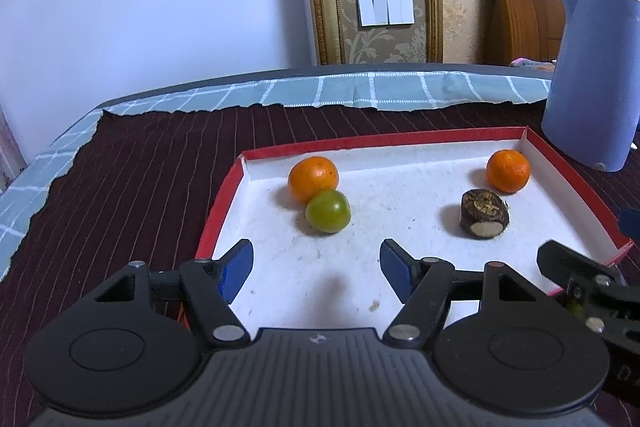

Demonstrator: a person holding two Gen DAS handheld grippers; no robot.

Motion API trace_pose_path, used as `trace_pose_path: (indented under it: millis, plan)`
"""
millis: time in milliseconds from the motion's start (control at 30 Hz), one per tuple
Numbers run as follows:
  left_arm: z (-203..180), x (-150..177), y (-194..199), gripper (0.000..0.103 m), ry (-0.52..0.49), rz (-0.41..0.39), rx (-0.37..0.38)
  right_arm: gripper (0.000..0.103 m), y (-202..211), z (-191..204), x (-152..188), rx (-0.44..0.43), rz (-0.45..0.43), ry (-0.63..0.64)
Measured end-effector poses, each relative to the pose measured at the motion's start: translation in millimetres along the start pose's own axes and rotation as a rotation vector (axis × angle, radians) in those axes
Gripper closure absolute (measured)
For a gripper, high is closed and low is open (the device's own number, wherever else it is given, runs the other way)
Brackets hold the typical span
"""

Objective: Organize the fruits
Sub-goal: 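Move both grippers back down to the fruits beside the tray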

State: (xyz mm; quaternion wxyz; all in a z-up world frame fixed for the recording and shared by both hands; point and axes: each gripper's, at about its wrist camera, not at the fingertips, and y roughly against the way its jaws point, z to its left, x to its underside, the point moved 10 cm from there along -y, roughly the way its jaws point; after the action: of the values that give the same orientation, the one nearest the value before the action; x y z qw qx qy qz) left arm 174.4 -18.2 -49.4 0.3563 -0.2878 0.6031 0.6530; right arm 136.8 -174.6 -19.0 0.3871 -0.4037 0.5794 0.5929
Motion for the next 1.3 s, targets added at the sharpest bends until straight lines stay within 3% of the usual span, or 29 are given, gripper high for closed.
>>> trace_pose_path:
  millis: [533,900,1300]
  plan:
    - [7,22,14,0.033,0.019,0.014,0.009,0.022,25,-2,25,-0.006,0.002,-0.016]
    - [13,27,34,0.031,0.037,-0.026,-0.001,0.022,41,-8,39,-0.007,0.003,-0.019]
    - [26,51,58,0.03,0.053,-0.044,0.047,0.02,55,-21,54,0.016,0.01,0.01]
